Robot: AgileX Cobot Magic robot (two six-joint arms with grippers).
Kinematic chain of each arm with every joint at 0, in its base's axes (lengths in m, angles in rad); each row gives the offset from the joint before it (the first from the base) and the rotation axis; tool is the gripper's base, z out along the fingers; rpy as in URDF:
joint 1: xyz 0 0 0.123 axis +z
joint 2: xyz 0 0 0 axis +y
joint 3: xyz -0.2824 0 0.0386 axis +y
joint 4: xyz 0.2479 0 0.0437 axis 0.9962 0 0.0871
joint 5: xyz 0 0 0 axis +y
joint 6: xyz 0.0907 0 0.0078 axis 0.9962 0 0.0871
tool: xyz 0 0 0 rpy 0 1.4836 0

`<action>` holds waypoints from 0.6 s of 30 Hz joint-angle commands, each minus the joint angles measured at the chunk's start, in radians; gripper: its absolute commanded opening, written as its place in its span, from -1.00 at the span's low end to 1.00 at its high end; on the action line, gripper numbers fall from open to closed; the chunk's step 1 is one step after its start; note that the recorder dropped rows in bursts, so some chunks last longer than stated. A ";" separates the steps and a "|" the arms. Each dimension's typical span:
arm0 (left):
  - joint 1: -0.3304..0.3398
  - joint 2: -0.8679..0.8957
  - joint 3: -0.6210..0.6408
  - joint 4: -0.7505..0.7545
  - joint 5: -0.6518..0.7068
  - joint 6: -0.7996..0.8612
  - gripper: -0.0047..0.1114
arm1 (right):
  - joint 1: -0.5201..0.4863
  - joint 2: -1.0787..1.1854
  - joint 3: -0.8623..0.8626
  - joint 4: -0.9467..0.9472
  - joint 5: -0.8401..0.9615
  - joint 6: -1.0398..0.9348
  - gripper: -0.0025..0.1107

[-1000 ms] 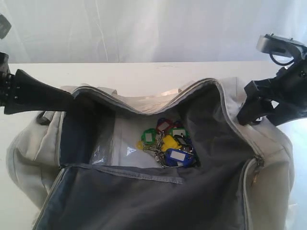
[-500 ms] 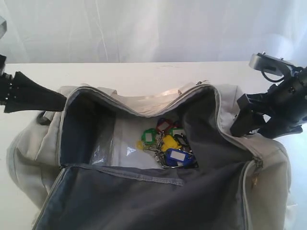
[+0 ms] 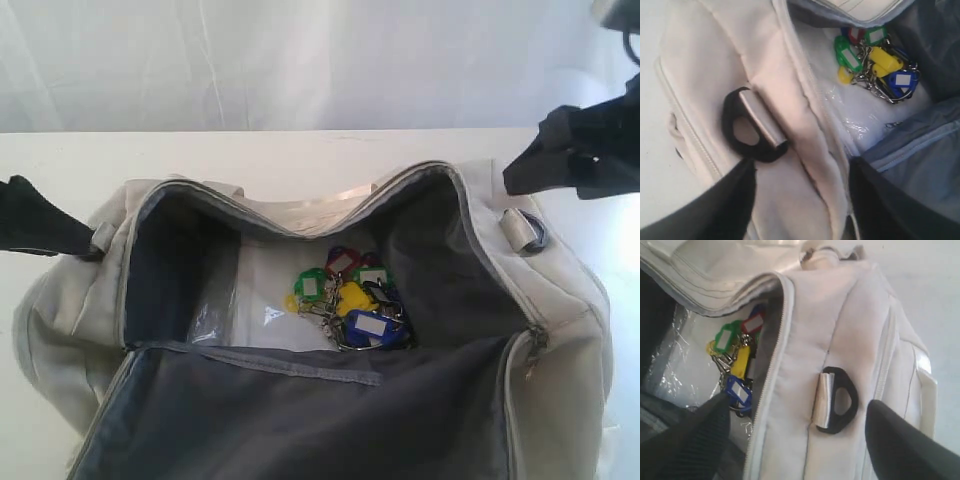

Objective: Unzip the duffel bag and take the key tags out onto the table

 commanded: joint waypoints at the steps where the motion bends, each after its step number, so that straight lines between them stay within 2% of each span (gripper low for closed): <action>1: 0.003 0.078 -0.003 -0.003 -0.019 -0.025 0.47 | -0.009 -0.088 0.007 0.043 -0.002 -0.001 0.28; 5: 0.003 0.161 -0.003 -0.055 0.008 0.002 0.41 | 0.021 -0.116 0.007 0.046 -0.006 -0.003 0.28; 8: 0.003 0.217 -0.003 -0.172 0.069 0.096 0.26 | 0.055 -0.115 0.022 0.046 -0.018 -0.006 0.28; 11: 0.003 0.252 -0.003 -0.291 0.166 0.192 -0.10 | 0.081 -0.115 0.062 0.046 -0.044 -0.012 0.28; 12: 0.003 0.257 -0.003 -0.300 0.177 0.216 -0.28 | 0.089 -0.115 0.073 0.044 -0.047 -0.012 0.28; 15: 0.005 0.255 -0.003 -0.260 0.116 0.205 -0.85 | 0.094 -0.115 0.090 0.044 -0.051 -0.012 0.28; 16: 0.014 0.255 -0.007 -0.238 0.090 0.181 -0.91 | 0.094 -0.115 0.090 0.042 -0.051 -0.012 0.28; 18: 0.041 0.255 -0.027 -0.189 0.049 0.092 -0.91 | 0.094 -0.115 0.090 0.042 -0.051 -0.012 0.28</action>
